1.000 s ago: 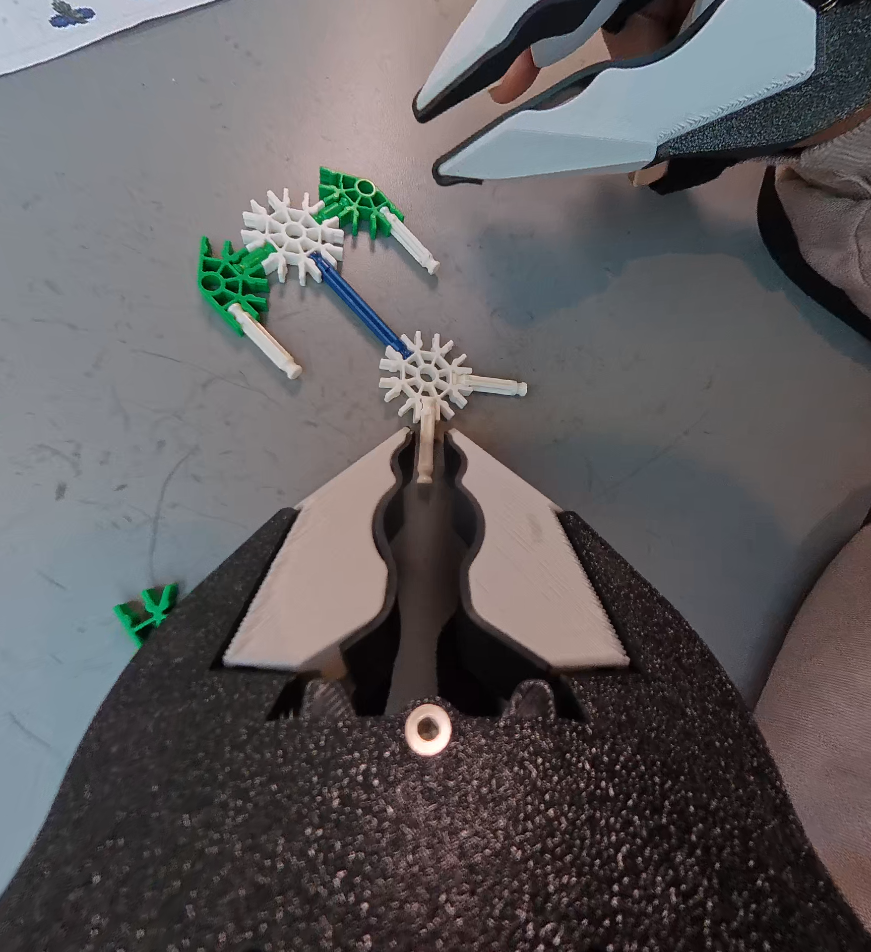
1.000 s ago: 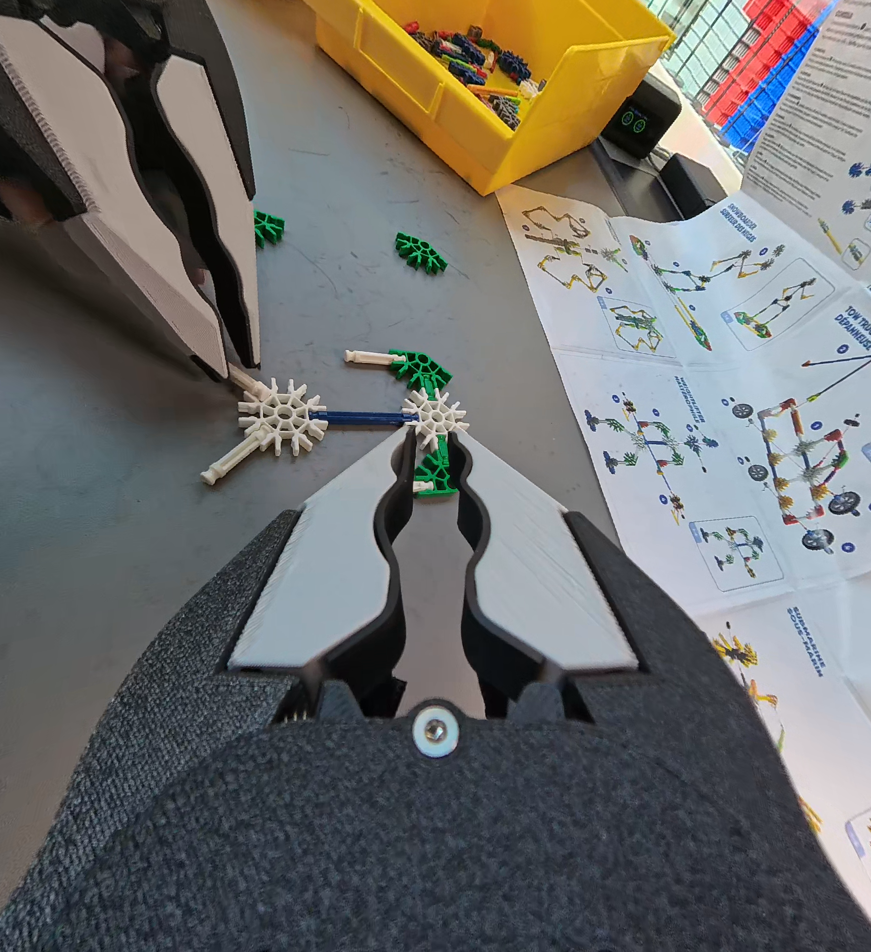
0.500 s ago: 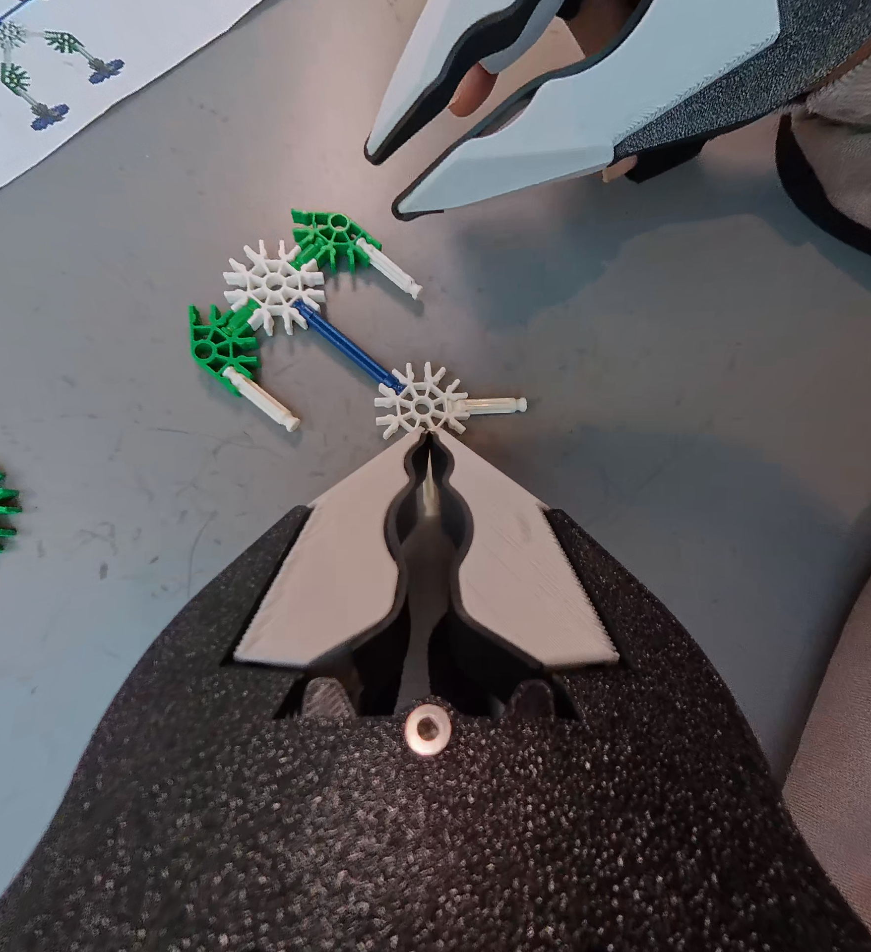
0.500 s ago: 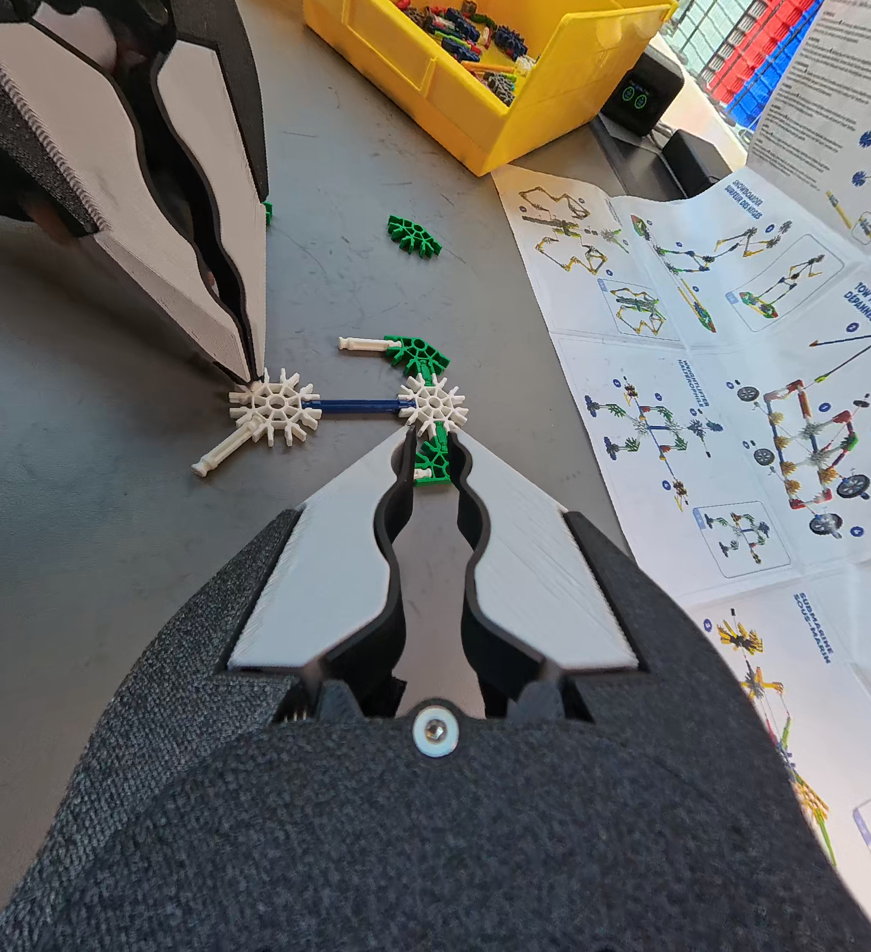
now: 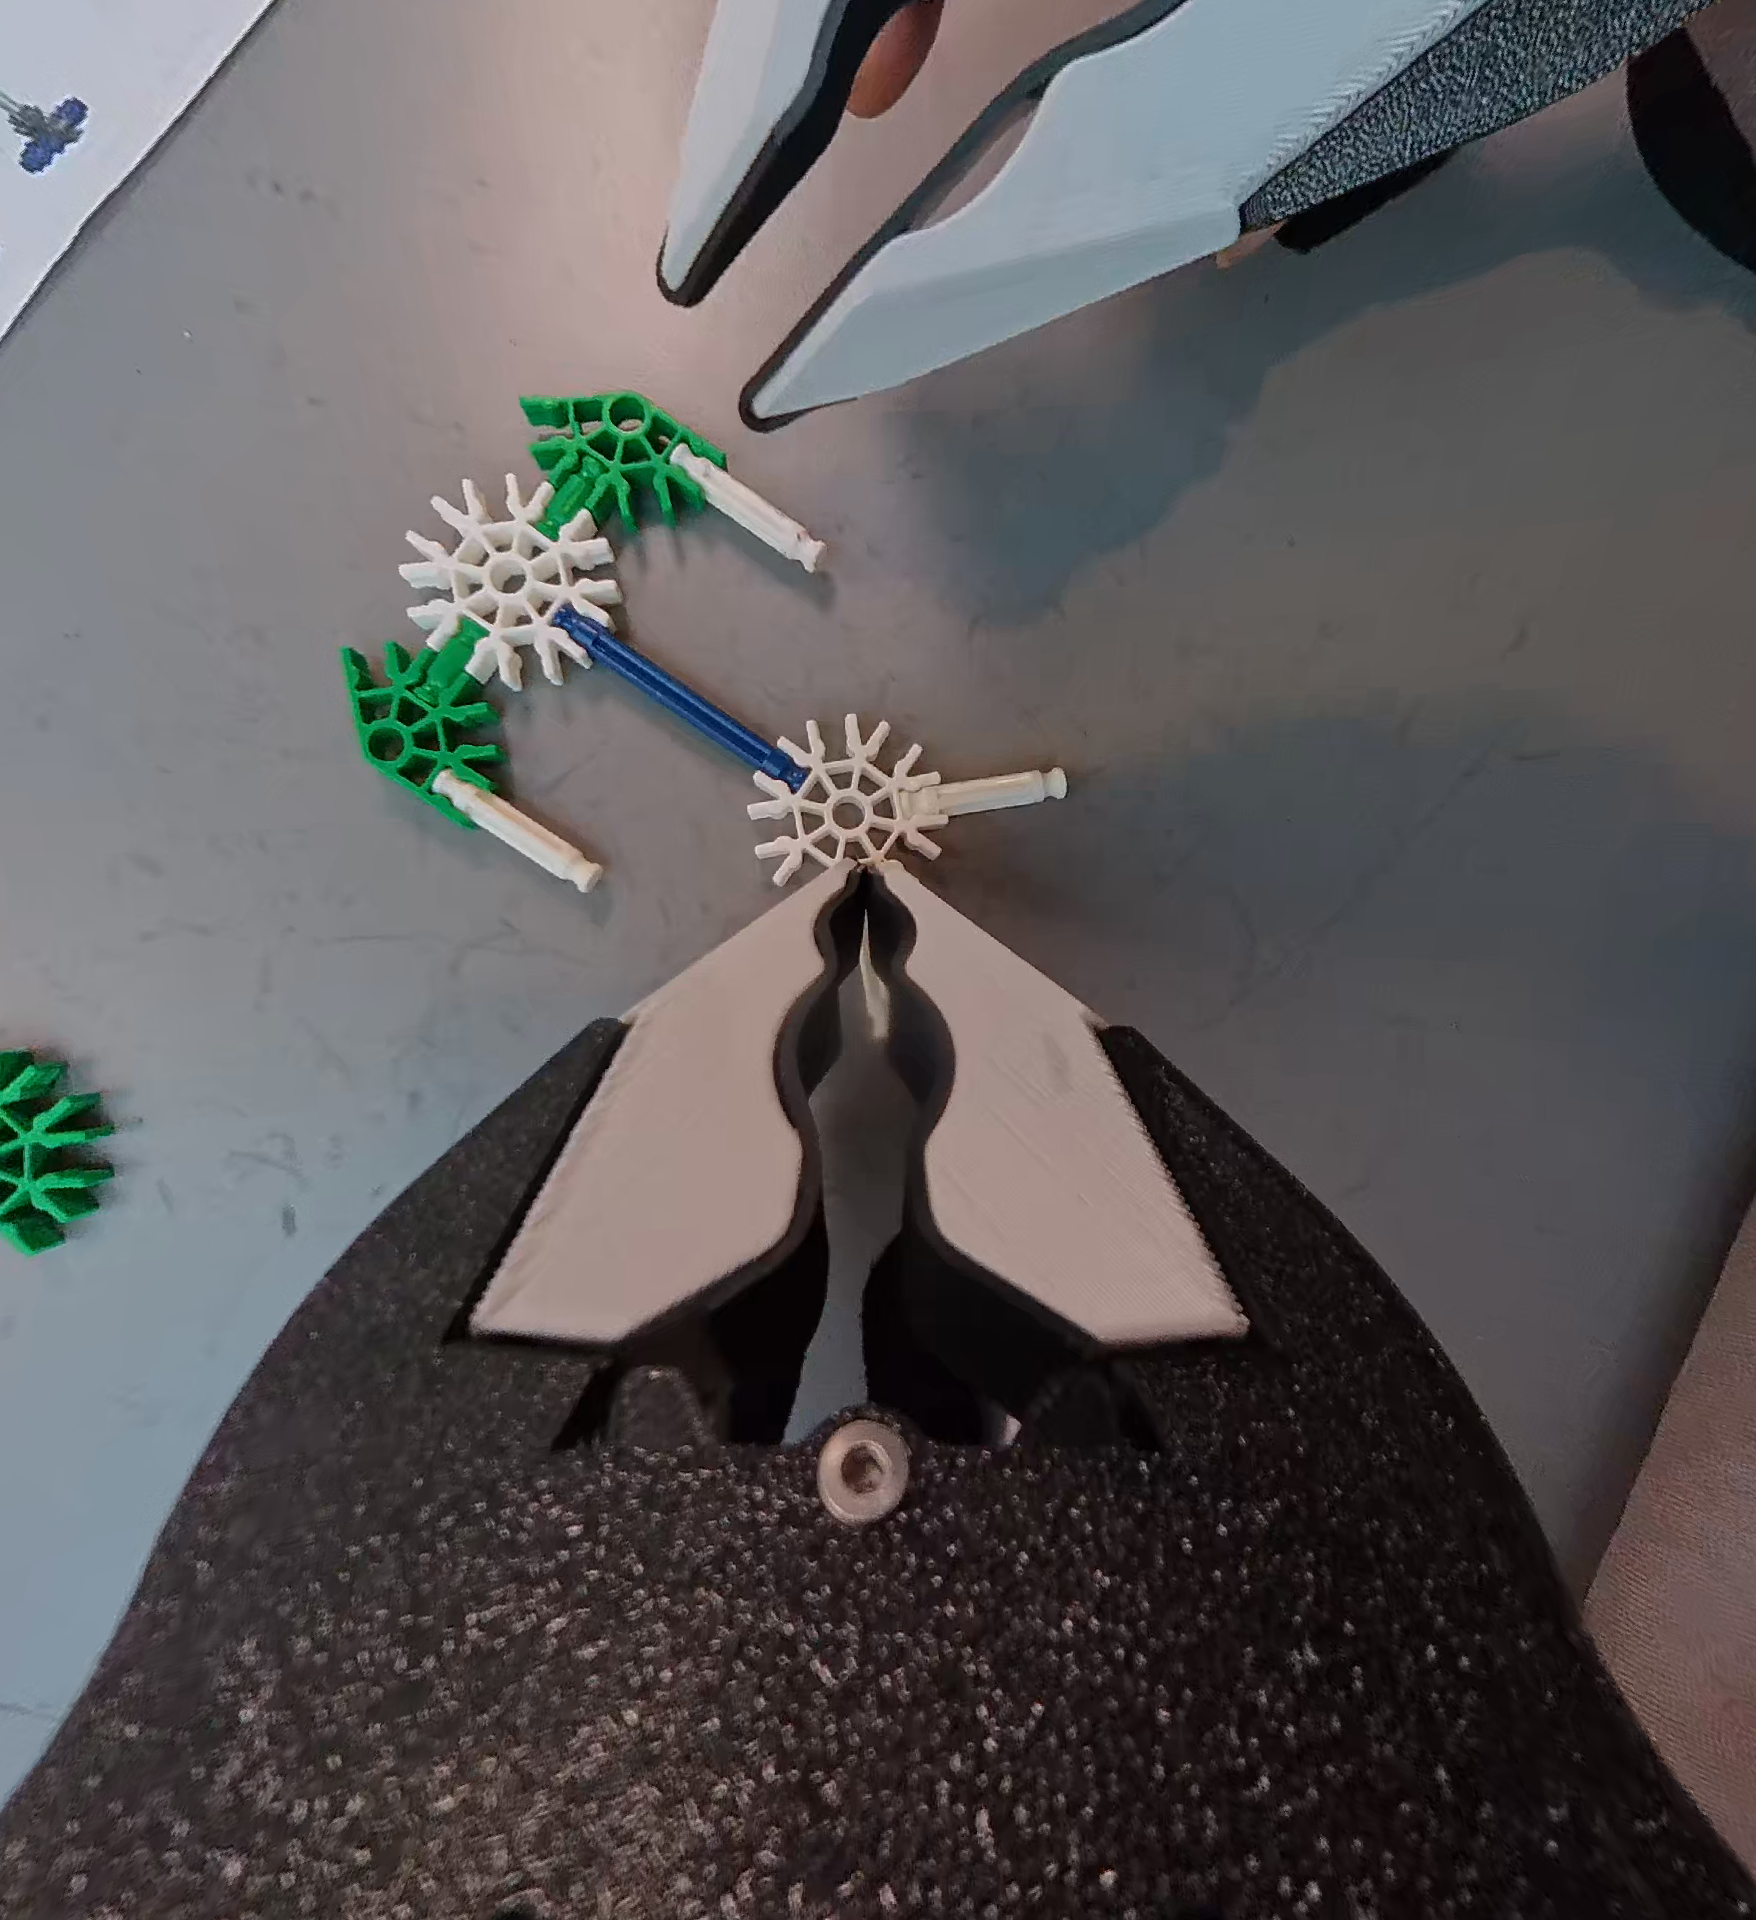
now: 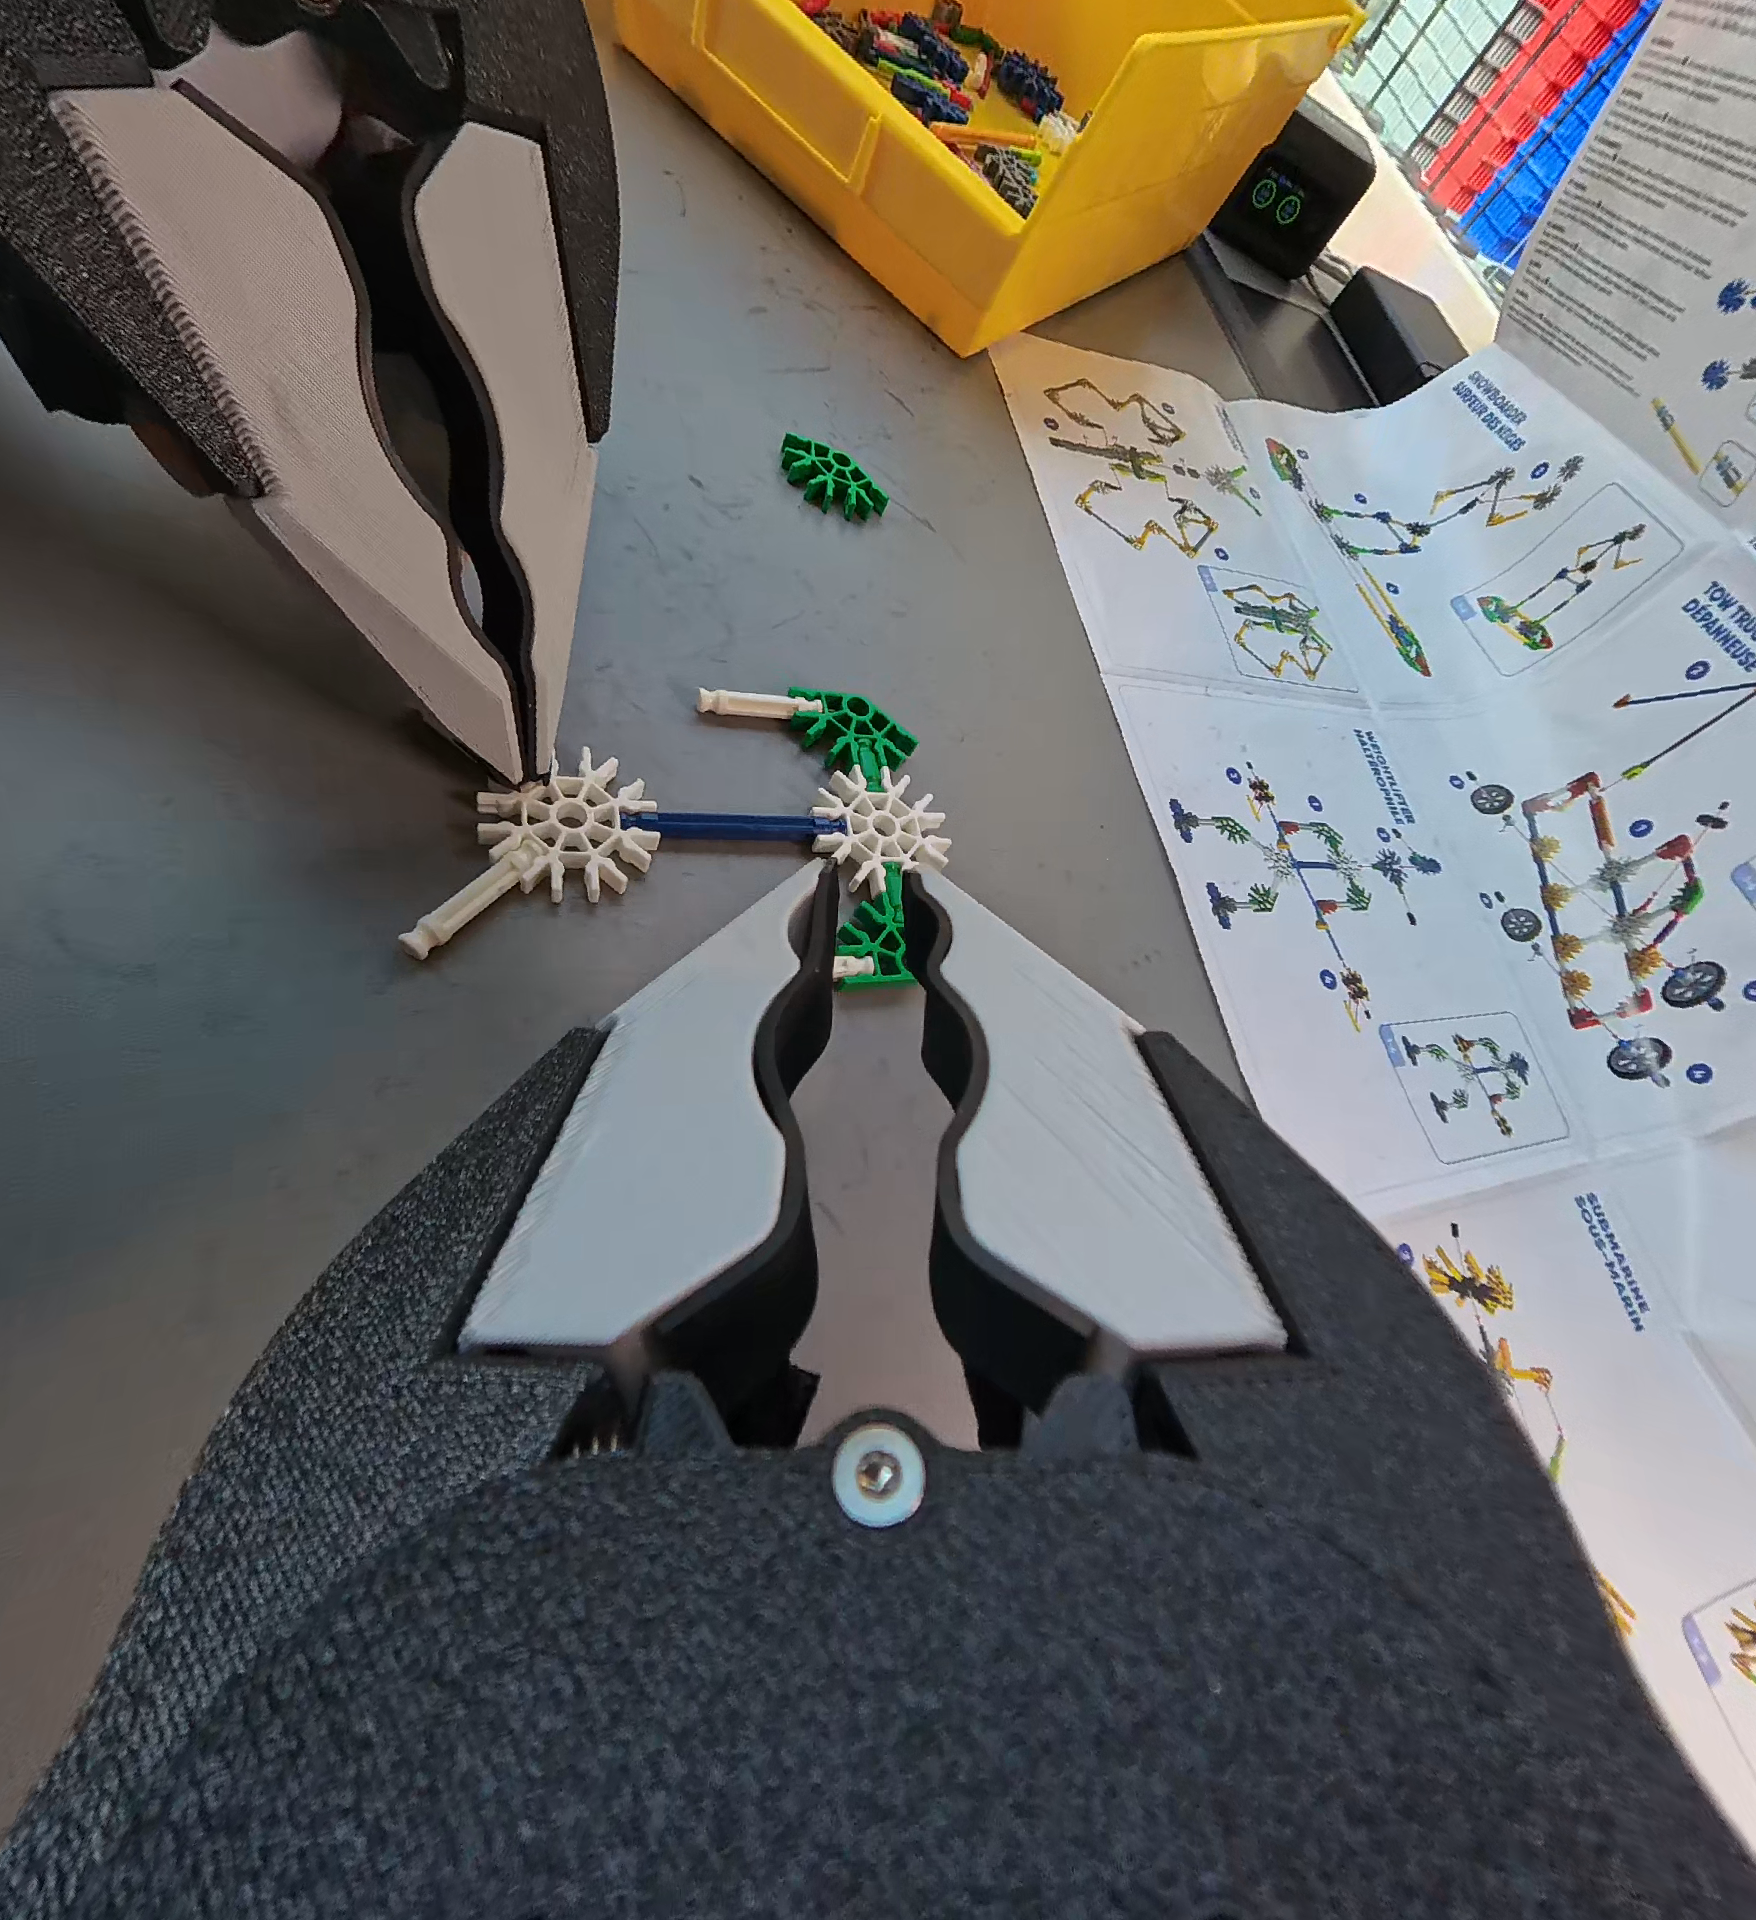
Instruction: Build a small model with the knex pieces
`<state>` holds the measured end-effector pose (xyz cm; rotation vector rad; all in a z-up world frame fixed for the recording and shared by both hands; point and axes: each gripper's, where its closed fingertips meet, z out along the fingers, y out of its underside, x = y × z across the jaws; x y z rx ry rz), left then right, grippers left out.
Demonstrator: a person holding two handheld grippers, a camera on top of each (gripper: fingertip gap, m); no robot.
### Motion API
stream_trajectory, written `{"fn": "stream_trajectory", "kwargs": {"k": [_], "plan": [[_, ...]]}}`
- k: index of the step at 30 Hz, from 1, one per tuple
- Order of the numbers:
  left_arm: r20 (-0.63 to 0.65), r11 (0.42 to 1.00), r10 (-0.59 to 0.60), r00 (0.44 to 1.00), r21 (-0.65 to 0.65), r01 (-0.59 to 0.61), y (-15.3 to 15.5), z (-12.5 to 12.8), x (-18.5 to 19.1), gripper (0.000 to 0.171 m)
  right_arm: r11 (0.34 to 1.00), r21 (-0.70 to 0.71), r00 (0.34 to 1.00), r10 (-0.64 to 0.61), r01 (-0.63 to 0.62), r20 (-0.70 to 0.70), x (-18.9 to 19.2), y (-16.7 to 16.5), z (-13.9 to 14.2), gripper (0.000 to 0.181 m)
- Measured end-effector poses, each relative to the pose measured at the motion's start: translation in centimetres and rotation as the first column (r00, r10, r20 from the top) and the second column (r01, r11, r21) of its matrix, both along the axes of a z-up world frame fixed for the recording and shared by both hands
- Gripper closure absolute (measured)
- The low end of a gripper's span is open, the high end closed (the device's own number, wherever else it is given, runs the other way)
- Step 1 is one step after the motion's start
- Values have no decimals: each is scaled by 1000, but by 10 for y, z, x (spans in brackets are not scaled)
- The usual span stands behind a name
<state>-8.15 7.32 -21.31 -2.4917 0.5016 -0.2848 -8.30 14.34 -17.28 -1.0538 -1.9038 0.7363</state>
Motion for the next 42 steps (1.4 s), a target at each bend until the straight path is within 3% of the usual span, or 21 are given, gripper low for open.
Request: {"fn": "stream_trajectory", "kwargs": {"k": [3,5,8,11,13,19,23,28,31,36,42], "plan": [[56,997,20,998,73,-24,5,5,-3,171,1000,-11,1000,-13,13,-13,1,5,3,170],[159,981,41,986,179,-70,11,27,-9,171,999,-28,1000,-25,24,-14,2,9,5,170],[255,927,114,960,319,-195,18,70,-44,157,998,-50,1000,-26,26,-13,2,10,5,170],[261,911,151,953,338,-237,13,86,-79,145,998,-67,999,-5,7,33,5,6,-2,165],[199,923,138,970,330,-199,7,80,-95,144,994,-112,990,25,-10,140,10,-2,-16,158],[-35,980,-40,999,193,46,-8,30,-116,144,969,-206,951,-71,137,301,12,-1,-37,144],[29,961,-112,993,256,100,-2,26,-106,147,965,-184,935,-119,189,334,8,2,-40,142],[107,943,-182,977,300,143,-17,26,-101,147,981,-136,935,-82,136,344,6,2,-42,152],[149,953,-190,970,267,145,-28,21,-105,147,988,-130,942,-37,85,334,7,3,-42,156],[161,940,-291,943,229,251,-45,16,-94,145,994,-106,951,4,30,310,9,3,-41,159],[97,934,-341,935,151,324,-59,4,-88,131,995,-94,955,-1,30,296,9,2,-41,159]]}}
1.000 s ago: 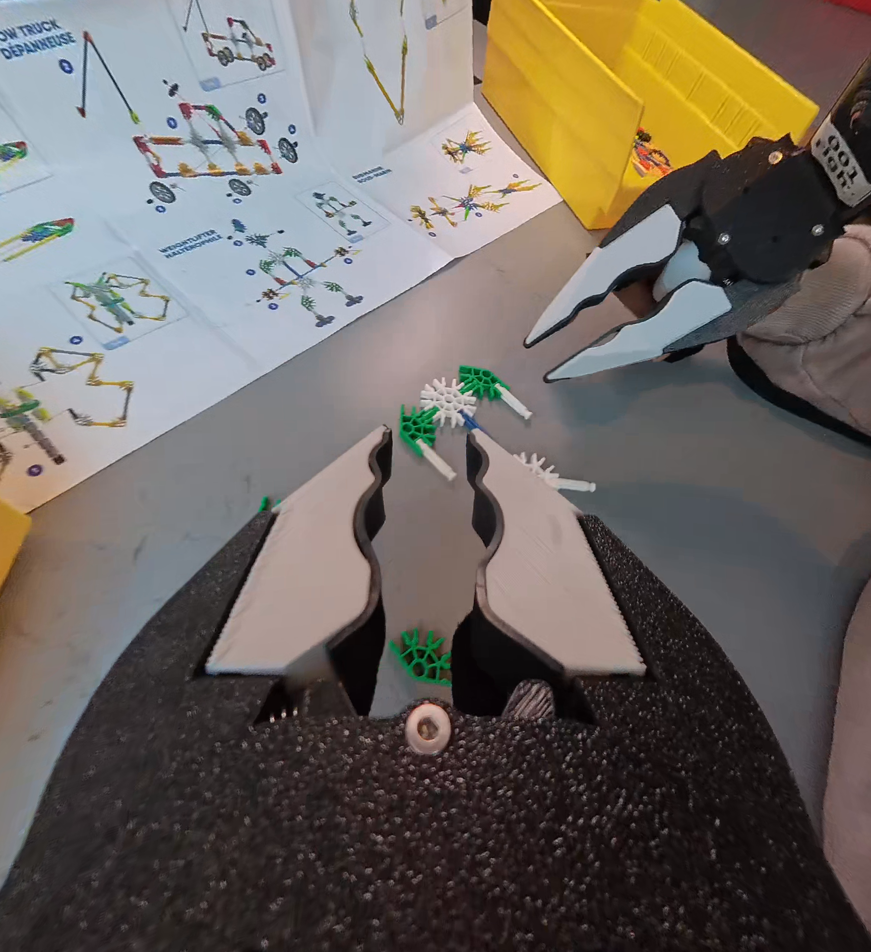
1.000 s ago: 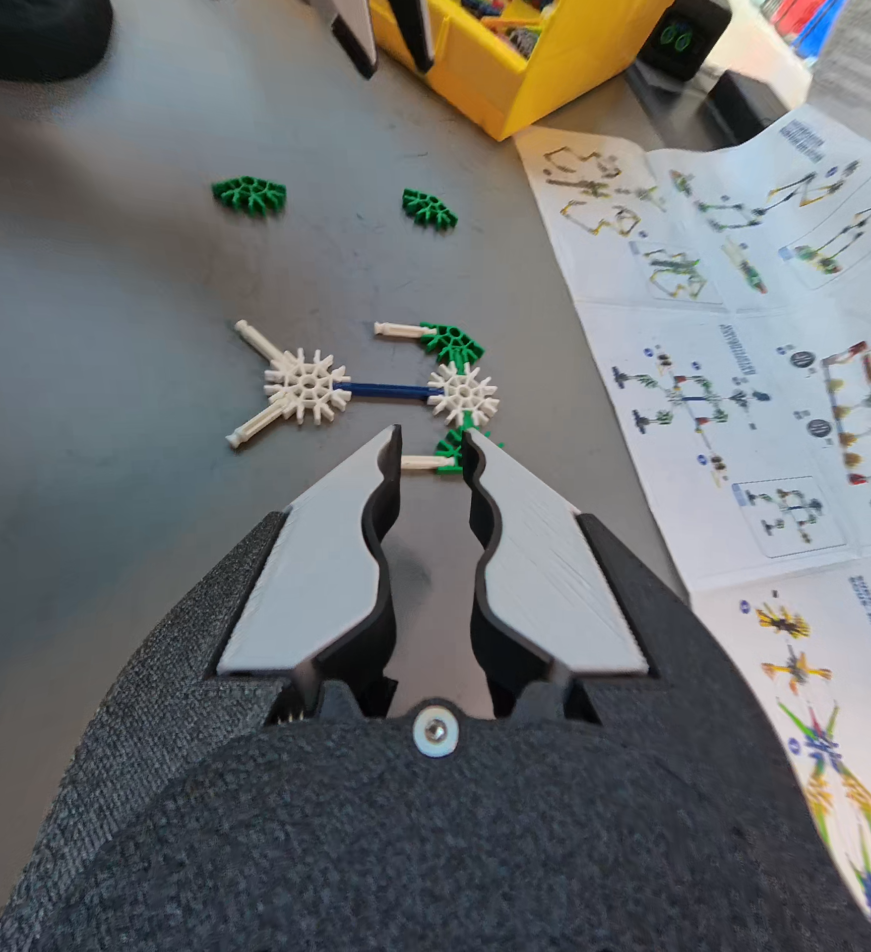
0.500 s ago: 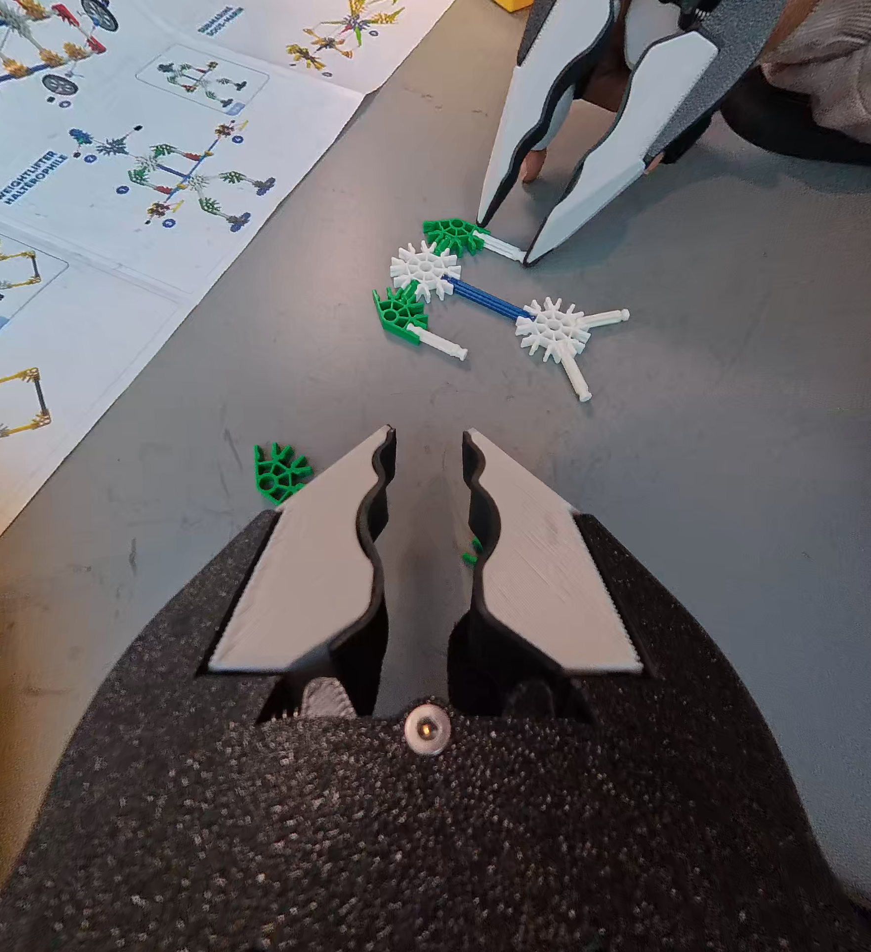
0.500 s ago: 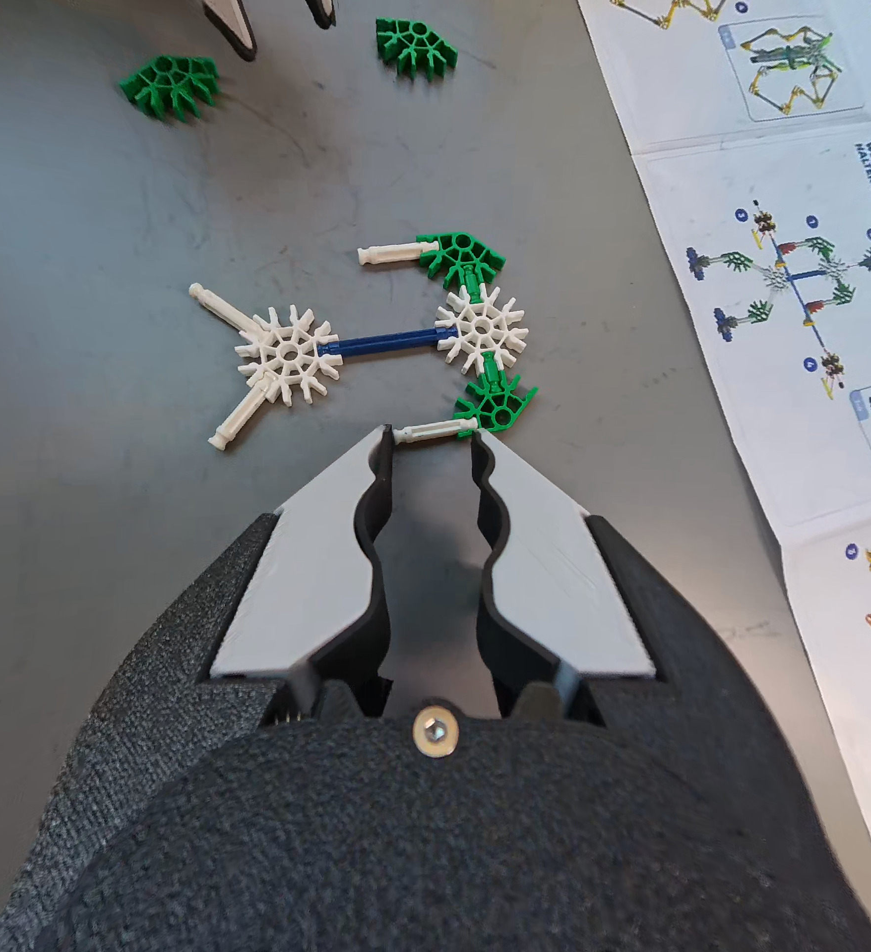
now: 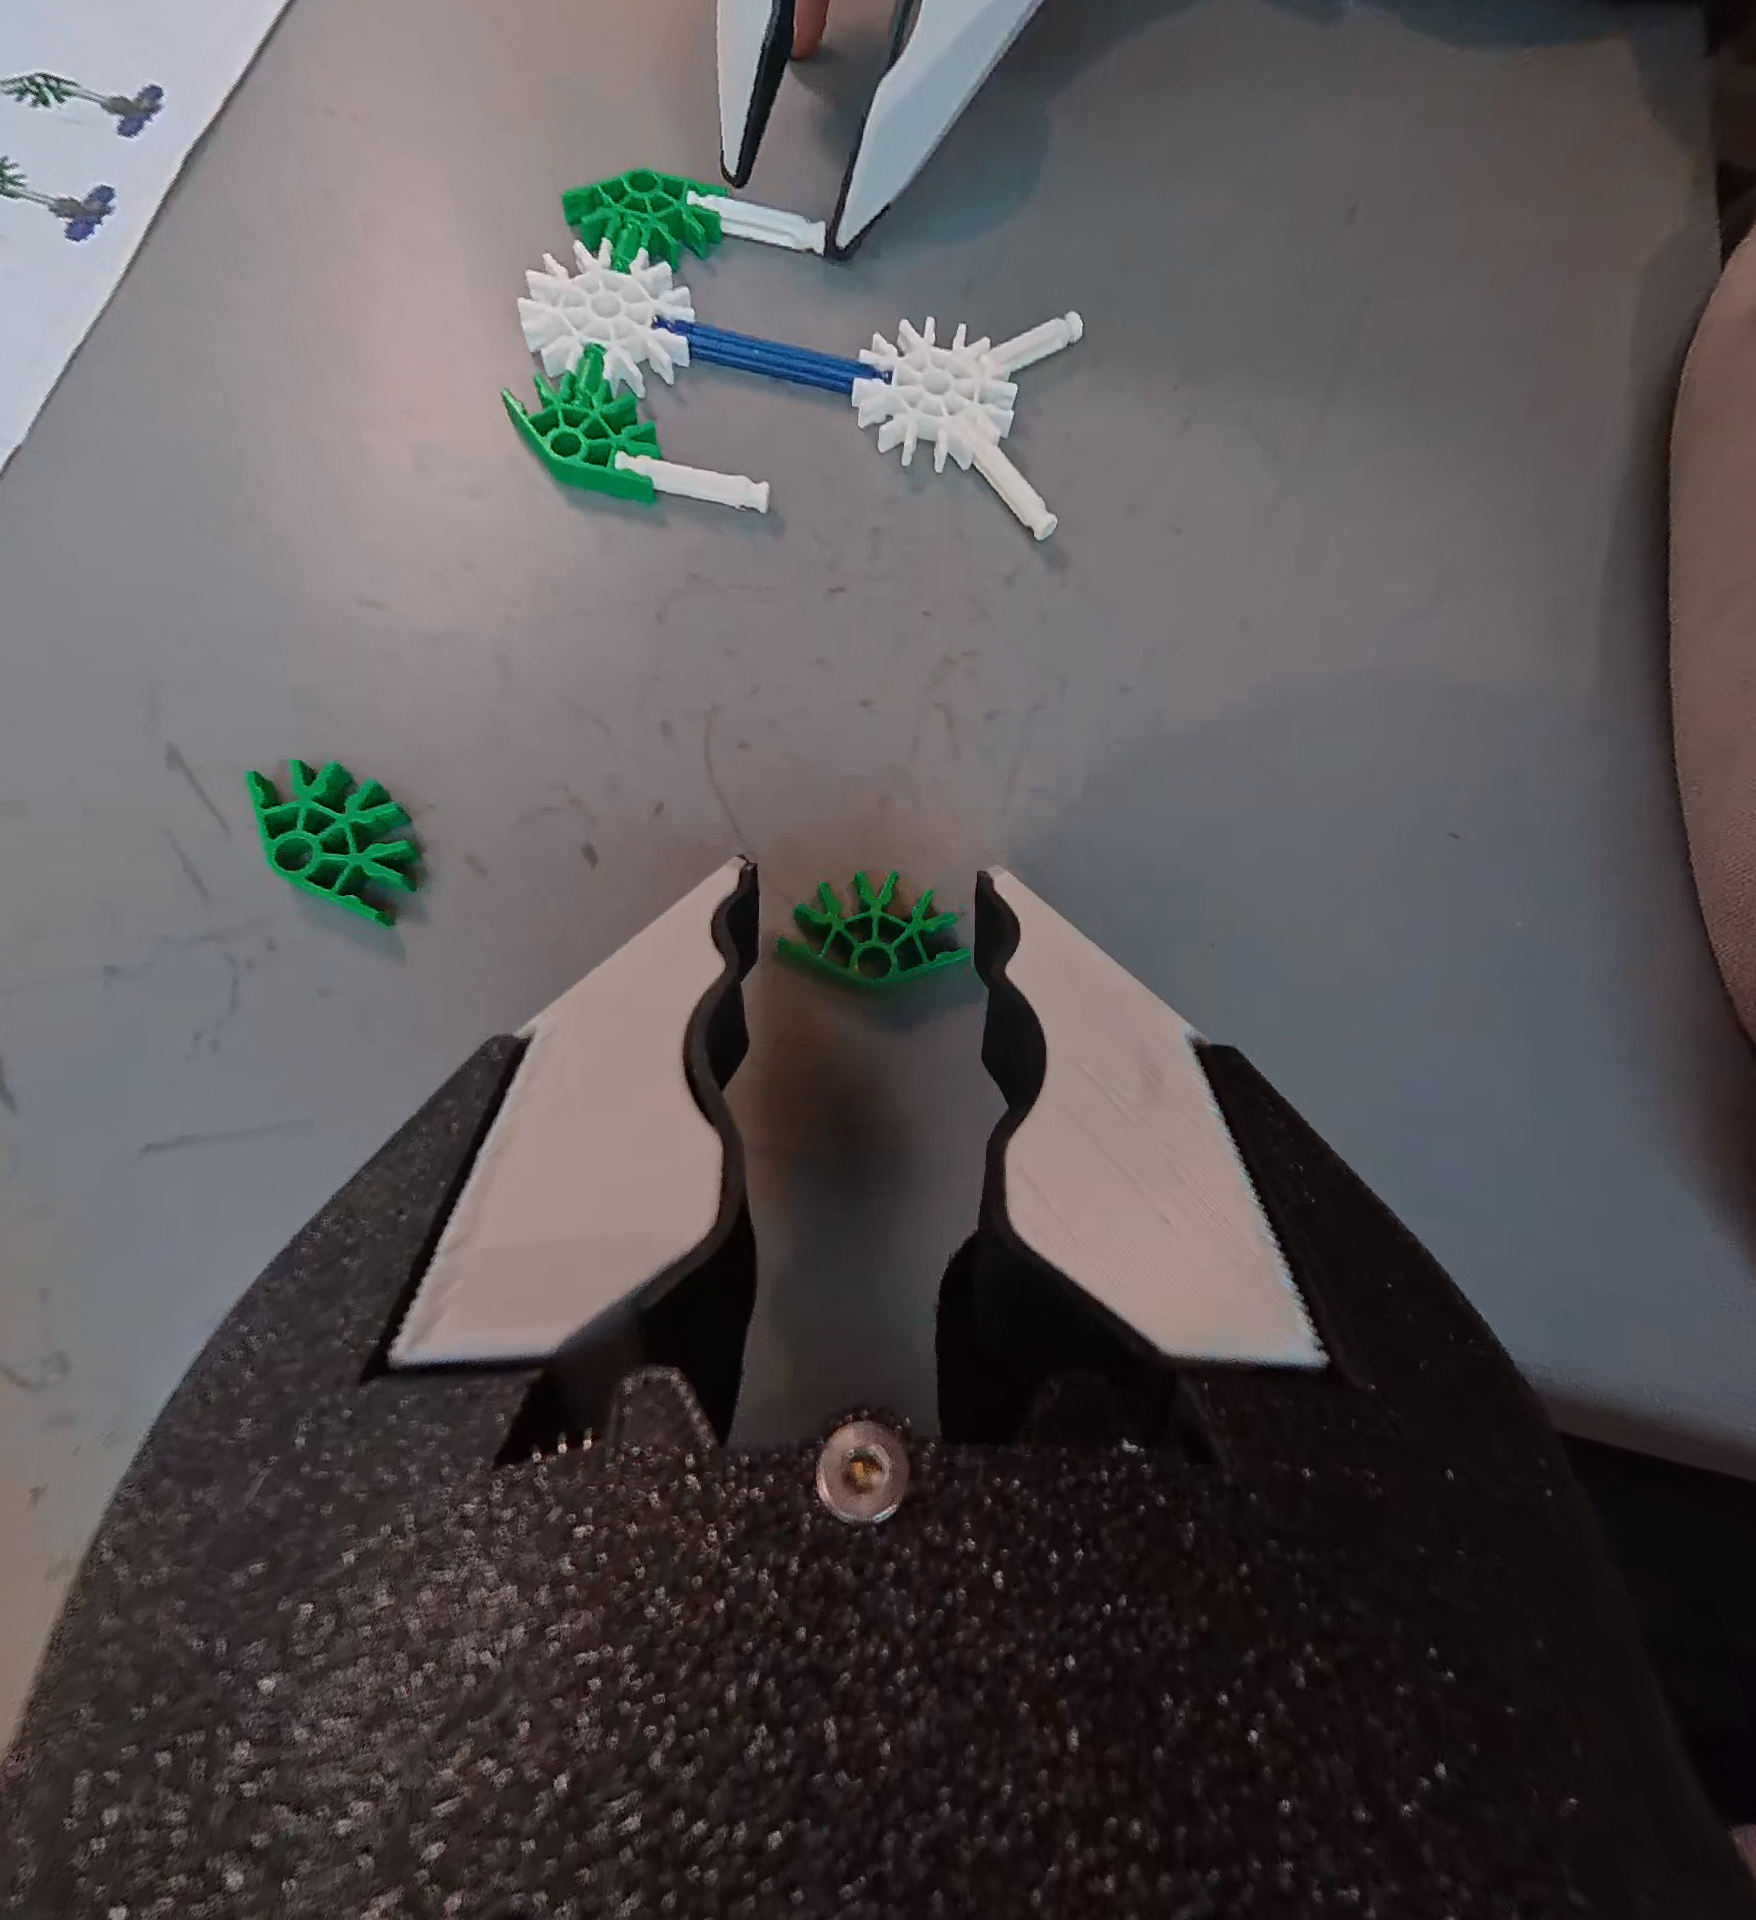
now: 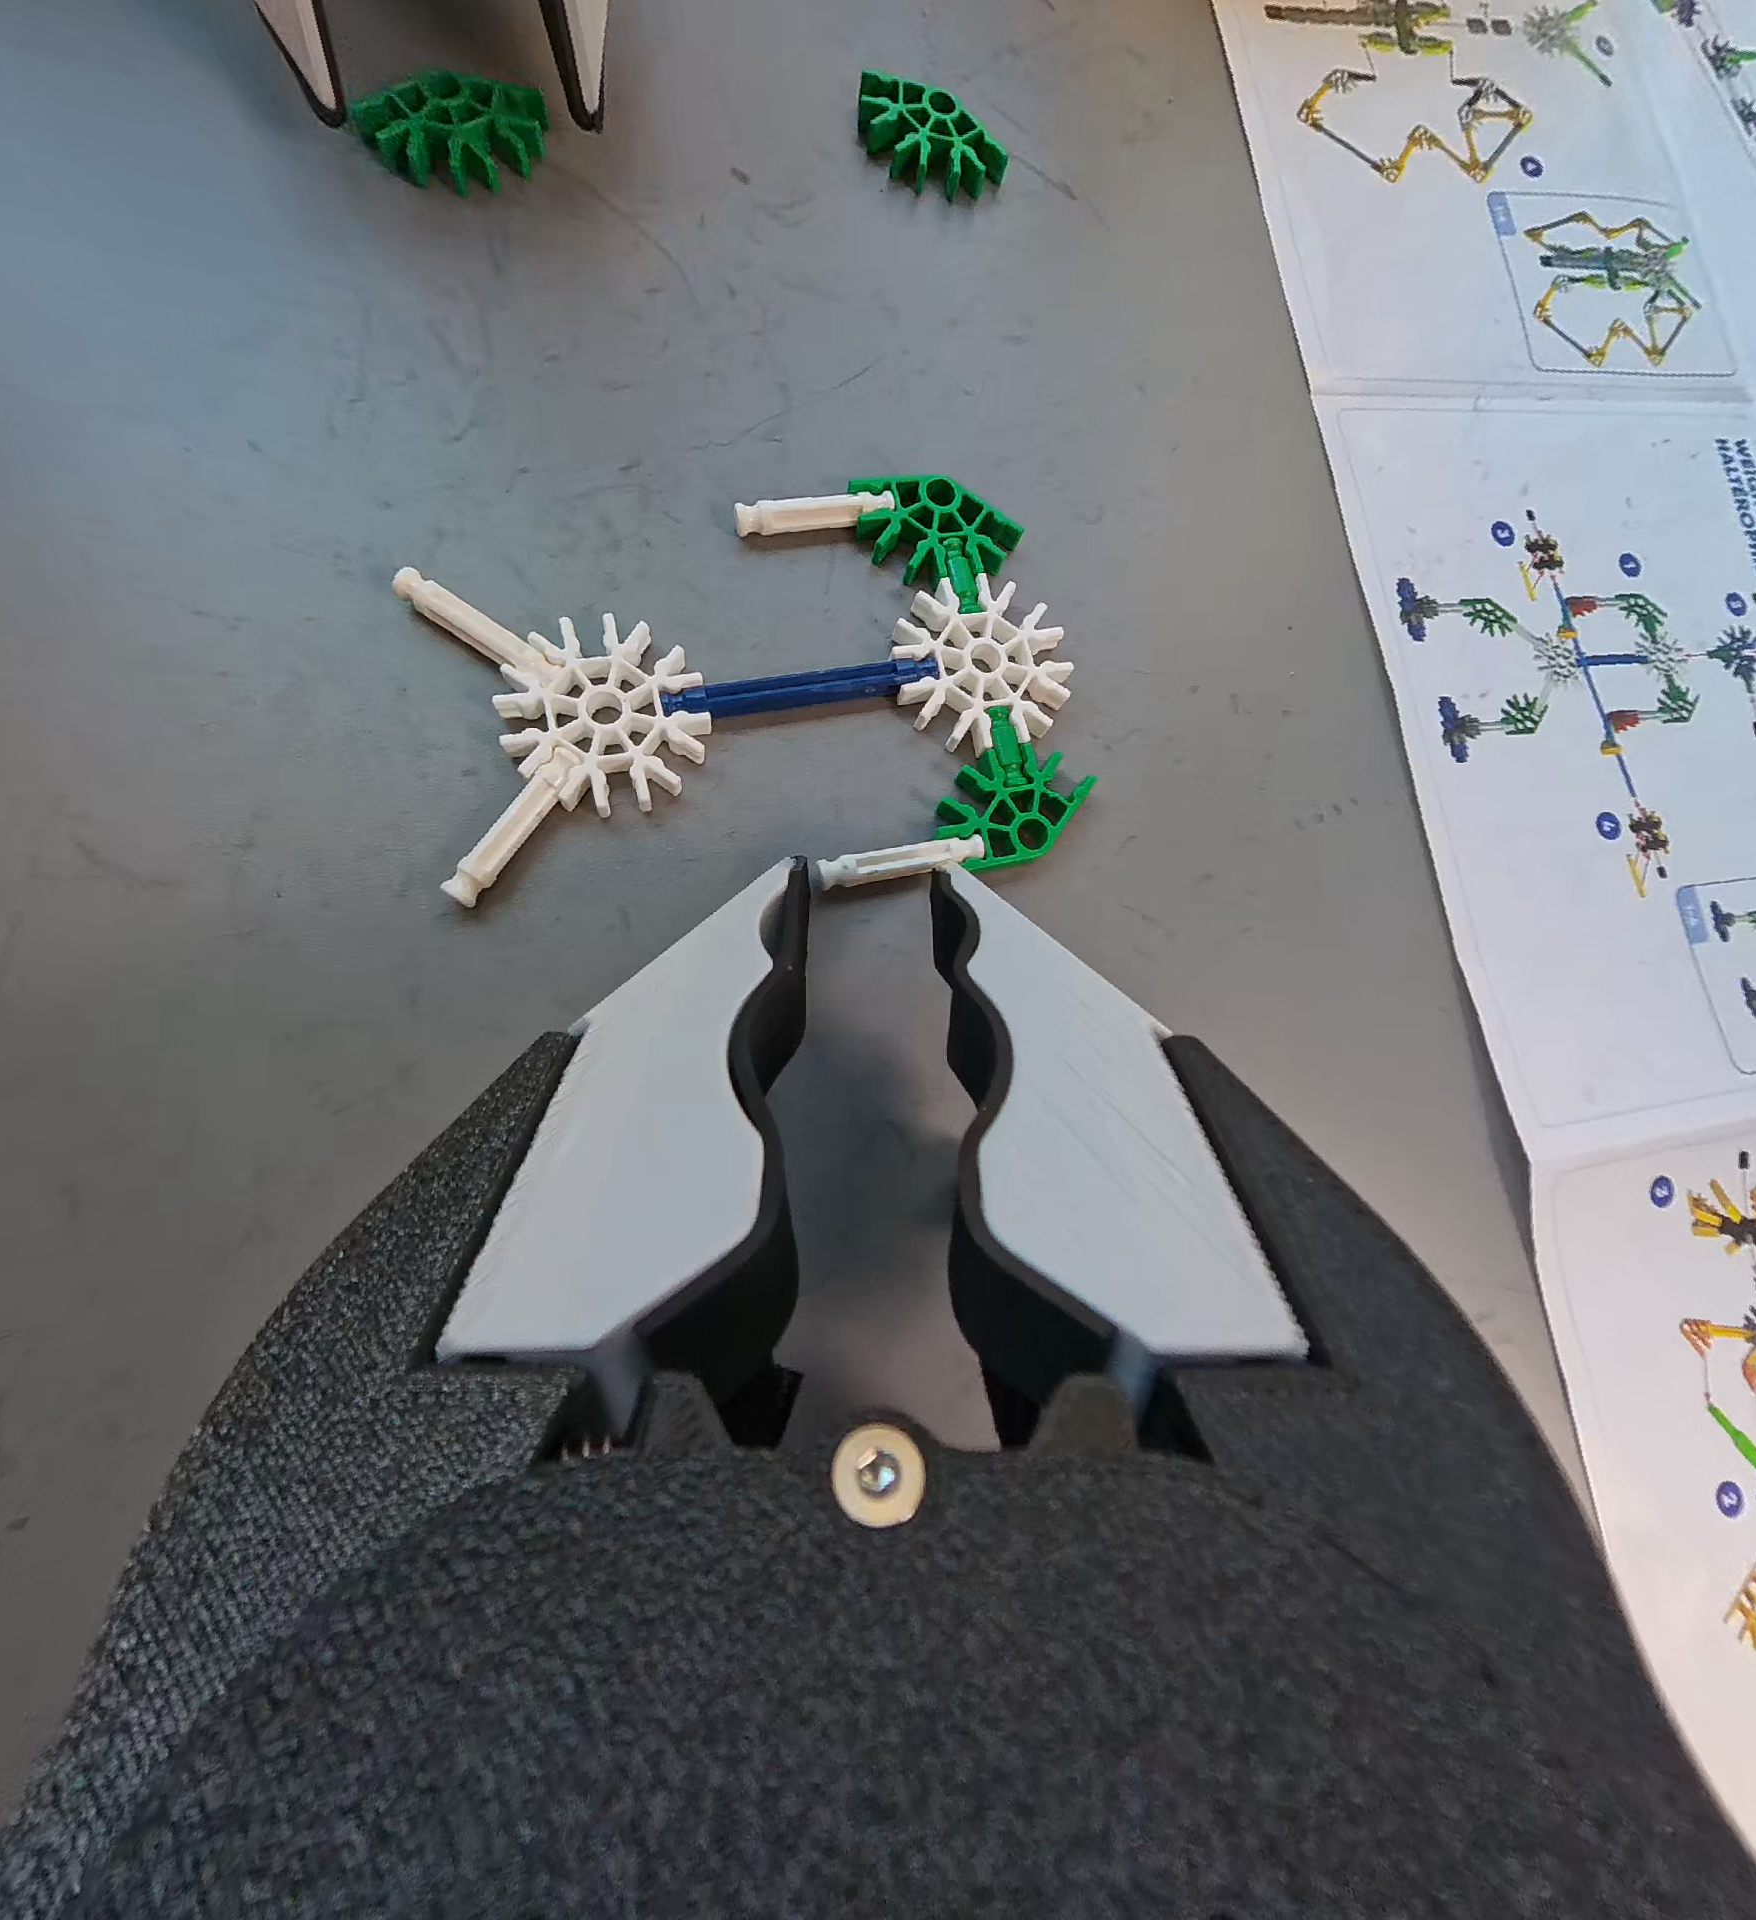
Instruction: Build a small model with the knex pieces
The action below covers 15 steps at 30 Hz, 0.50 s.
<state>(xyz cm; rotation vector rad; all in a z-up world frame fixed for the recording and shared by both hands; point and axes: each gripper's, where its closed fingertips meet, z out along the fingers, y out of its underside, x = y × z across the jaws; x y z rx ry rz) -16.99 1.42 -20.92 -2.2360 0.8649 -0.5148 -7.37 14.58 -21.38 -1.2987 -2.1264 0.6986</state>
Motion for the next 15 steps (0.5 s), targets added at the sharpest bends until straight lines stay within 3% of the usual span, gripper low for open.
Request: {"fn": "stream_trajectory", "kwargs": {"k": [7,15], "plan": [[-98,1000,-12,995,-16,10,-5,-9,-1,127,999,-30,1000,13,-14,-28,3,-3,2,155],[-124,1000,-15,992,11,16,-3,-8,-1,141,1000,-7,999,4,-5,-44,4,0,2,156]]}}
